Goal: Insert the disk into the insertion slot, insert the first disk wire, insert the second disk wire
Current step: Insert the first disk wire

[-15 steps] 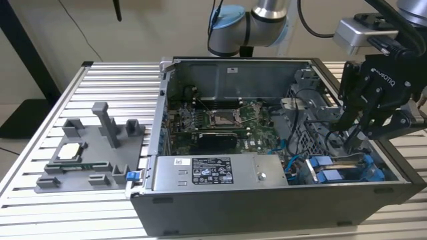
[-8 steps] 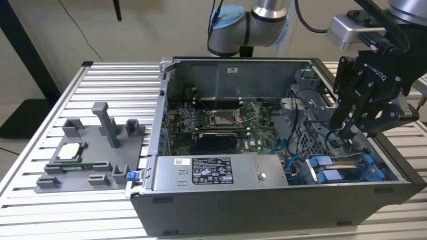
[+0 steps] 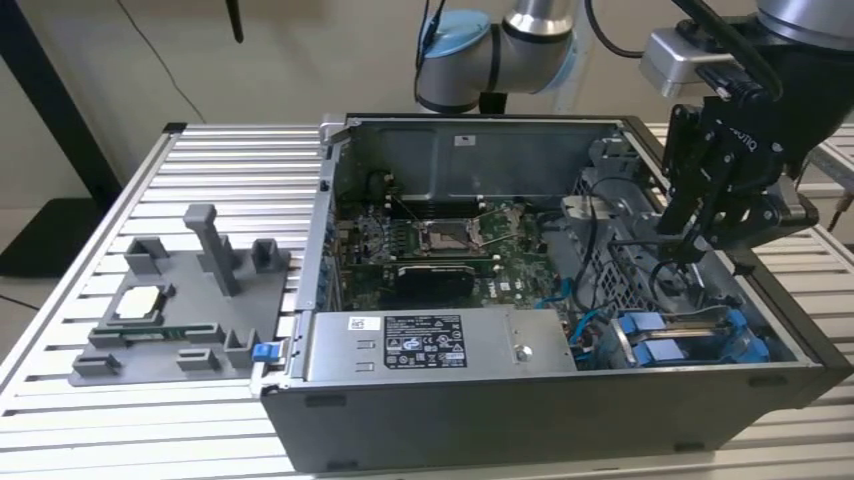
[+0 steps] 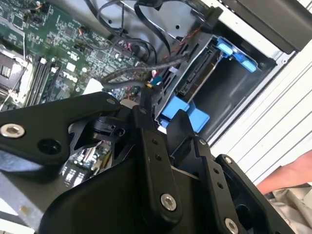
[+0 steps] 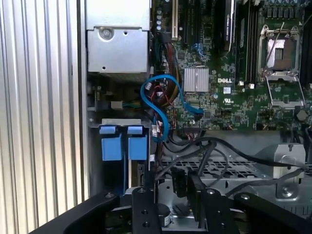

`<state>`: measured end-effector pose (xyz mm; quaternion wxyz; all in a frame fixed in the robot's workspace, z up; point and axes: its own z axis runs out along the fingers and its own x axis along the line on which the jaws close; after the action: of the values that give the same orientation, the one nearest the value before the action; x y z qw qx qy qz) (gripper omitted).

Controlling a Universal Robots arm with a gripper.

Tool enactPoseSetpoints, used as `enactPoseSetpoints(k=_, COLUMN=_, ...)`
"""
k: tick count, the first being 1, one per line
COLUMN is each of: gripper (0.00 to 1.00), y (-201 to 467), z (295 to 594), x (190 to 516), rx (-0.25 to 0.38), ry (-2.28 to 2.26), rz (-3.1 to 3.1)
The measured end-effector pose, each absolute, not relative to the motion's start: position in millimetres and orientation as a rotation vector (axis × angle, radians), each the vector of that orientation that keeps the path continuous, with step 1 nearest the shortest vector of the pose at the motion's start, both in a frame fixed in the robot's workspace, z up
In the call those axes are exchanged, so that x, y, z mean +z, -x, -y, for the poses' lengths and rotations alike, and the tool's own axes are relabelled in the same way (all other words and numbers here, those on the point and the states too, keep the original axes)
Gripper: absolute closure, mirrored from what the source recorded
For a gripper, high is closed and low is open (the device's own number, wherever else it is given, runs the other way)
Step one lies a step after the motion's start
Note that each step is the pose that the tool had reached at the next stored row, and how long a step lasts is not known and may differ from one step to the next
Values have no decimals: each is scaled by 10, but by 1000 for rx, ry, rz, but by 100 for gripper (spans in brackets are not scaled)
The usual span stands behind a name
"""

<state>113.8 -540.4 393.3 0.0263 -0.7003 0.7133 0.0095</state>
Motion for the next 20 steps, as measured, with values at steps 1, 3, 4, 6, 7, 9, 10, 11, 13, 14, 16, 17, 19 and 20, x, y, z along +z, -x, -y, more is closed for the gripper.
enactPoseSetpoints(k=1, gripper=0, y=-1133, z=5392, x=3924, rx=24, ry=2161, rz=-2201)
enactPoseSetpoints(k=3, gripper=0, y=-1132, z=5386, x=3908, rx=16, ry=2158, rz=-2198)
enactPoseSetpoints(k=4, gripper=0, y=-1128, z=5386, x=3903, rx=13, ry=2157, rz=-2197)
enactPoseSetpoints(k=6, gripper=0, y=-1108, z=5384, x=3891, rx=8, ry=2157, rz=-2196)
enactPoseSetpoints(k=7, gripper=0, y=-1098, z=5383, x=3885, rx=6, ry=2156, rz=-2195)
enactPoseSetpoints(k=9, gripper=0, y=-1083, z=5381, x=3871, rx=1, ry=2154, rz=-2193)
enactPoseSetpoints(k=10, gripper=0, y=-1081, z=5381, x=3865, rx=-2, ry=2153, rz=-2192)
enactPoseSetpoints(k=11, gripper=0, y=-1079, z=5381, x=3859, rx=-5, ry=2152, rz=-2191)
enactPoseSetpoints(k=13, gripper=100, y=-1076, z=5379, x=3848, rx=-10, ry=2149, rz=-2187)
enactPoseSetpoints(k=14, gripper=100, y=-1074, z=5378, x=3846, rx=-14, ry=2148, rz=-2186)
enactPoseSetpoints(k=16, gripper=100, y=-1074, z=5378, x=3844, rx=-19, ry=2146, rz=-2183)
enactPoseSetpoints(k=17, gripper=100, y=-1074, z=5378, x=3844, rx=-20, ry=2145, rz=-2183)
enactPoseSetpoints(k=19, gripper=100, y=-1073, z=5377, x=3843, rx=-20, ry=2145, rz=-2183)
enactPoseSetpoints(k=20, gripper=100, y=-1073, z=5377, x=3843, rx=-20, ry=2145, rz=-2183)
